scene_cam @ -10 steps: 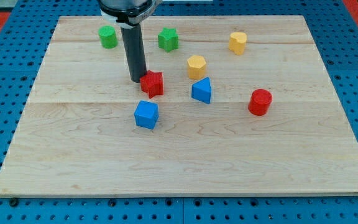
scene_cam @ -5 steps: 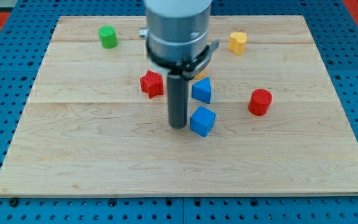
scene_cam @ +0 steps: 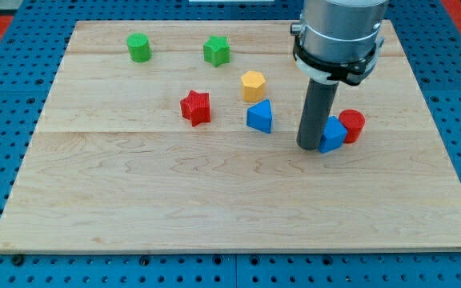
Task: Move the blue cube closer to the red circle
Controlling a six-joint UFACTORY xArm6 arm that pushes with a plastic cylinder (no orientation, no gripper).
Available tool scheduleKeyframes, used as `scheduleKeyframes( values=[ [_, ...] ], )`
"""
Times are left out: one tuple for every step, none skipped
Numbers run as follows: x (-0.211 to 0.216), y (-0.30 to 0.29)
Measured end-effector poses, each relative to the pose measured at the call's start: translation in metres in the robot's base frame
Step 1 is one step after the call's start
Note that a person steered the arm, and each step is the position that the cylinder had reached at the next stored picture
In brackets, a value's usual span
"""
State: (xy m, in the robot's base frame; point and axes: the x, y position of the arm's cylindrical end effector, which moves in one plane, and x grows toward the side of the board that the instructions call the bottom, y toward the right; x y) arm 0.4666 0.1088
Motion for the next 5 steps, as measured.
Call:
scheduleKeyframes(
  values=[
    [0.015,0.002],
    [0.061,0.030],
    [0.028,0.041],
    [0.008,0.012],
    [0.000,0.003]
  ],
)
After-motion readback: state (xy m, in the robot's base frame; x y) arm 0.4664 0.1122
